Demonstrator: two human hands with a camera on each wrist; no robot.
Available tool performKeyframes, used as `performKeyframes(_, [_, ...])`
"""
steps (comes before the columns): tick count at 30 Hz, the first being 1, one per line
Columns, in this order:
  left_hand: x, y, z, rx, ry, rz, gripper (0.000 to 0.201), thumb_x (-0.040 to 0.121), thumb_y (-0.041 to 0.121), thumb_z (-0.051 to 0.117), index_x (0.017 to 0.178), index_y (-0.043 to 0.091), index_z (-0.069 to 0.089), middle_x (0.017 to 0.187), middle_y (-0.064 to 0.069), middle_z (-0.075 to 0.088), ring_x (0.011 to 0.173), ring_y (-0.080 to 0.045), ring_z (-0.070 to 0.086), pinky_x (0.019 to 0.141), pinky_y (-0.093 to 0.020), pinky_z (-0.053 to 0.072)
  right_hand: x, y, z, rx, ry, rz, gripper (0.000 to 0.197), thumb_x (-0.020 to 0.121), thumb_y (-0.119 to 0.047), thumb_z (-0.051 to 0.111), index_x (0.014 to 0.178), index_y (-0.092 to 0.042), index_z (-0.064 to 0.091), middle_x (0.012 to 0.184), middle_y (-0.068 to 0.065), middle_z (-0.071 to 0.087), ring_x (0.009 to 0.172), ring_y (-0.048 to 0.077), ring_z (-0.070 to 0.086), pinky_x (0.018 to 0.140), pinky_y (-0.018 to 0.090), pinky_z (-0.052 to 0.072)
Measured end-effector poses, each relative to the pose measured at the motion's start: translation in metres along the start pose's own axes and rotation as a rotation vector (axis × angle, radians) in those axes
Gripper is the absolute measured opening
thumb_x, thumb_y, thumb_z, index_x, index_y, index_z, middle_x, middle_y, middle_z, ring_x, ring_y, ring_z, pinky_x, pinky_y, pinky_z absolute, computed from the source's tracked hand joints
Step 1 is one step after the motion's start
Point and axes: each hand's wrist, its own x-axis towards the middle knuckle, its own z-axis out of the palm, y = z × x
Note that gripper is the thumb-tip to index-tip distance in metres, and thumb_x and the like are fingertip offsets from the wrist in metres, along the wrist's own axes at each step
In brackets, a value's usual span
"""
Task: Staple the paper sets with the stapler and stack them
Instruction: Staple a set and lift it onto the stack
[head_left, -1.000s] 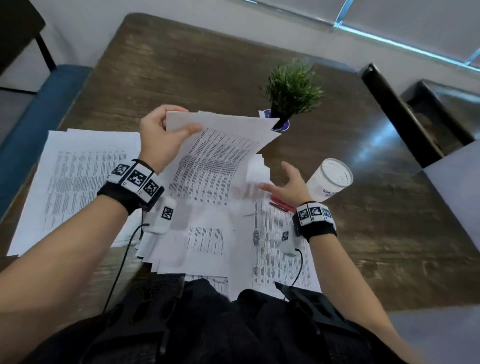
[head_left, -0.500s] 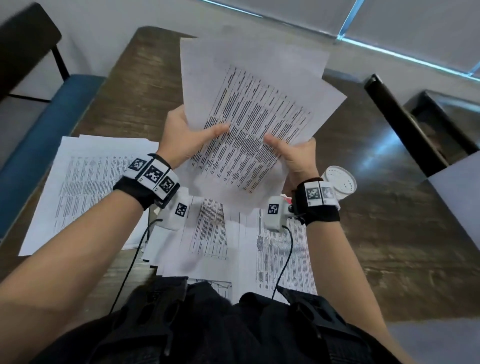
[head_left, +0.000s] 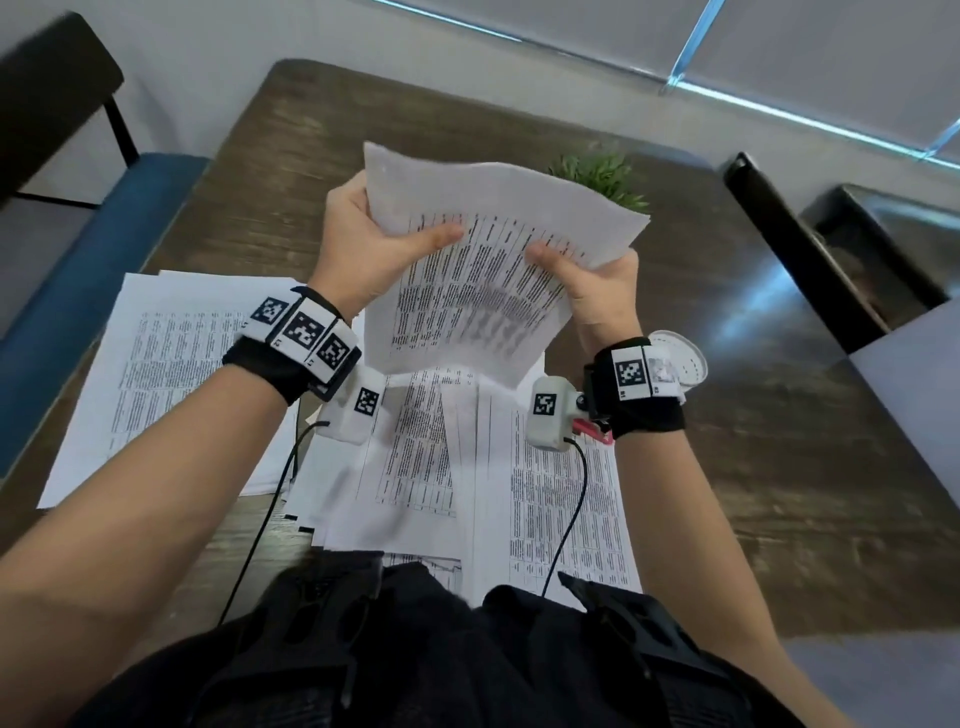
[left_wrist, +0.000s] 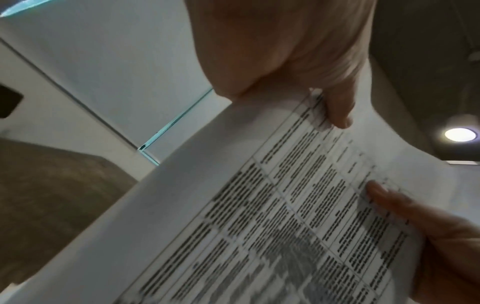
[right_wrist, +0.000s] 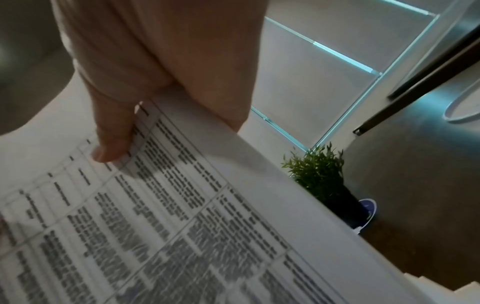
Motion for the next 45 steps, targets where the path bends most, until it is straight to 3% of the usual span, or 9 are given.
performKeyframes(5, [-0.001,-0.028,-0.014,0.080,-0.041,-0.150,0.031,0.070,0.018,0.083,0.098,0.017,0.068,0.090,0.009,0.074,0.093,-0.009,0.071,0.083,-0.030,0.058,0.009,0.008,-0.006,0.048,0.009,0.026,0.028,0.075,-0.005,0.077,0.101,-0.004,0.066,0.105,0.019,0.070,0.102,0.037,0.066,0.089,0.050,0.055])
performKeyframes(9, [-0.007,-0.045,-0.019,0.236,0.037,-0.179,0.023,0.081,0.026,0.077,0.102,0.020,0.068,0.090,0.007,0.070,0.081,-0.011,0.068,0.076,-0.034,0.057,0.008,0.045,-0.034,-0.339,-0.007,0.151,0.029,0.082,-0.019,0.077,0.107,-0.011,0.067,0.100,0.001,0.072,0.094,0.015,0.068,0.074,0.033,0.057])
performKeyframes(14, [-0.017,-0.056,-0.020,0.327,0.023,-0.168,0.013,0.092,0.020,0.066,0.106,0.021,0.066,0.073,0.005,0.060,0.062,-0.016,0.049,0.058,-0.032,0.046,-0.014,0.107,-0.076,-0.890,-0.024,0.275,0.031,0.085,-0.020,0.072,0.113,-0.008,0.067,0.112,0.008,0.069,0.101,0.018,0.064,0.085,0.027,0.050])
performKeyframes(18, [-0.022,-0.052,-0.016,0.321,0.044,-0.173,0.018,0.094,0.020,0.063,0.110,0.011,0.066,0.074,0.008,0.059,0.059,-0.008,0.049,0.054,-0.024,0.046,-0.033,0.140,-0.101,-1.255,-0.138,0.425,0.037,0.084,-0.029,0.068,0.118,-0.015,0.065,0.119,0.007,0.064,0.111,0.027,0.060,0.093,0.037,0.050])
performKeyframes(23, [-0.029,-0.053,-0.010,0.312,-0.022,-0.189,0.014,0.093,0.023,0.064,0.081,0.027,0.061,0.067,0.005,0.054,0.060,-0.014,0.049,0.056,-0.029,0.045,-0.043,0.147,-0.105,-1.569,-0.122,0.403,0.038,0.085,-0.028,0.067,0.122,-0.024,0.060,0.119,0.006,0.057,0.115,0.029,0.053,0.096,0.046,0.045])
performKeyframes(28, [-0.042,-0.059,-0.009,0.311,-0.076,-0.264,0.020,0.094,0.022,0.063,0.113,0.016,0.065,0.089,0.002,0.069,0.078,-0.015,0.065,0.069,-0.036,0.058,-0.046,0.149,-0.101,-1.649,-0.063,0.457,0.033,0.089,-0.014,0.055,0.120,-0.023,0.060,0.120,0.007,0.057,0.116,0.029,0.051,0.098,0.045,0.036])
performKeyframes(34, [-0.059,-0.077,-0.019,0.326,-0.110,-0.409,0.036,0.094,0.024,0.062,0.126,0.010,0.059,0.106,-0.005,0.069,0.090,-0.023,0.068,0.079,-0.042,0.059,-0.040,0.146,-0.079,-1.115,0.135,0.434,0.030,0.097,-0.022,0.052,0.119,-0.001,0.055,0.118,0.020,0.056,0.102,0.038,0.059,0.090,0.047,0.049])
performKeyframes(41, [-0.060,-0.086,-0.024,0.247,-0.034,-0.478,0.033,0.089,0.023,0.069,0.118,0.009,0.062,0.097,0.000,0.068,0.079,-0.013,0.065,0.066,-0.029,0.056,-0.017,0.103,-0.053,-0.114,0.387,0.432,0.049,0.095,-0.057,0.046,0.120,-0.016,0.050,0.104,0.003,0.066,0.090,0.016,0.068,0.076,0.036,0.053])
performKeyframes(45, [-0.053,-0.084,-0.024,0.189,0.010,-0.452,0.033,0.089,0.022,0.069,0.119,0.010,0.061,0.100,0.002,0.067,0.087,-0.007,0.064,0.070,-0.021,0.053,-0.014,0.093,-0.051,0.085,0.354,0.419,0.036,0.094,-0.046,0.058,0.122,-0.024,0.051,0.107,0.007,0.068,0.085,0.018,0.066,0.071,0.038,0.050])
